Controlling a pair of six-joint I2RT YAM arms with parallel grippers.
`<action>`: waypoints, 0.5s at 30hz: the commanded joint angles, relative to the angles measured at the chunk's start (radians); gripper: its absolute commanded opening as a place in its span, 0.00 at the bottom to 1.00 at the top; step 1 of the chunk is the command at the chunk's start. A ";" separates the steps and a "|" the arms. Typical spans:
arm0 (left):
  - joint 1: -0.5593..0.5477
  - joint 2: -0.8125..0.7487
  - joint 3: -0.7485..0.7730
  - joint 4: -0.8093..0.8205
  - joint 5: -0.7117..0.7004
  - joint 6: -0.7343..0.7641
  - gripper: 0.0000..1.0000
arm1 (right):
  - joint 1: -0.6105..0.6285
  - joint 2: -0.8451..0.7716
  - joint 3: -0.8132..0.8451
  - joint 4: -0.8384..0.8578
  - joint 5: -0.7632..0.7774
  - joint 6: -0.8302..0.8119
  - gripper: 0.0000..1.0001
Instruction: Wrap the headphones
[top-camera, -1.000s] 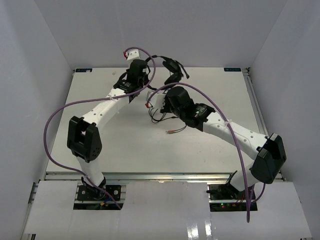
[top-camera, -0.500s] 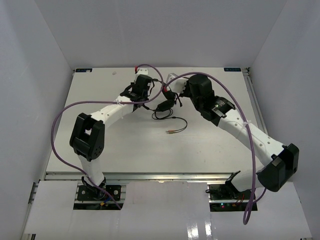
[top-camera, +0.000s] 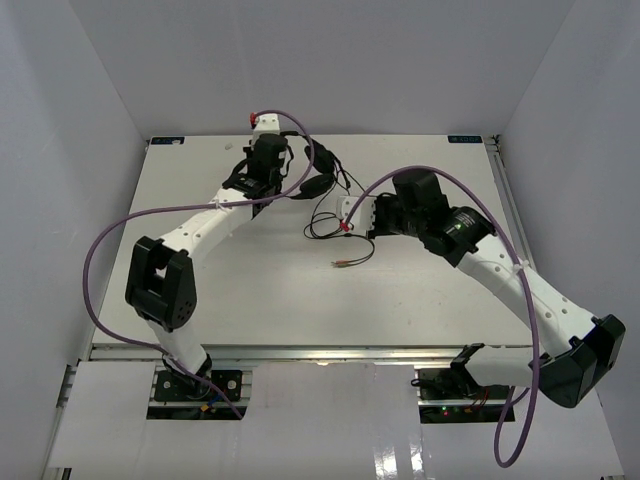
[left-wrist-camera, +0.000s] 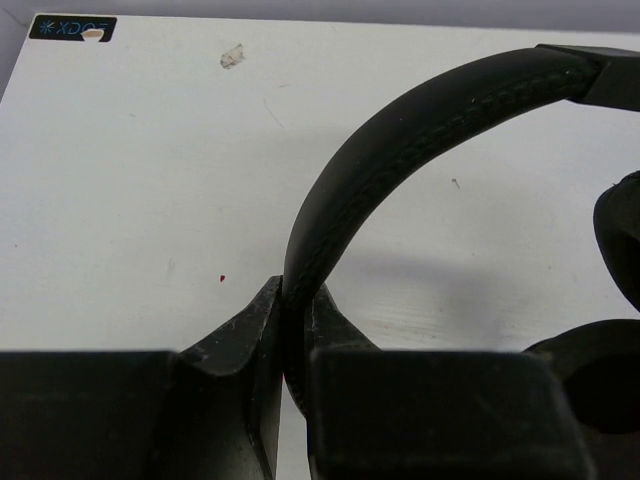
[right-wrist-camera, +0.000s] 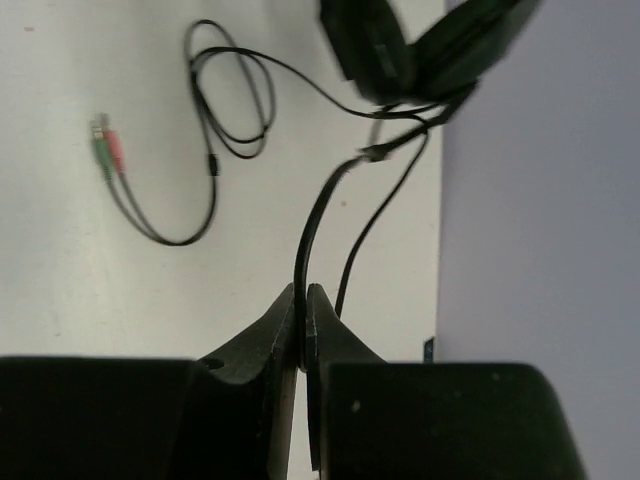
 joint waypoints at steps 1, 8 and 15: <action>0.070 -0.182 0.079 -0.009 0.098 -0.178 0.00 | -0.035 -0.066 -0.073 0.057 0.049 0.001 0.08; 0.104 -0.315 0.022 -0.006 0.238 -0.153 0.00 | -0.179 -0.128 -0.091 0.327 0.226 0.087 0.08; 0.109 -0.437 -0.117 0.120 0.121 -0.131 0.00 | -0.195 -0.133 0.004 0.136 -0.136 0.095 0.08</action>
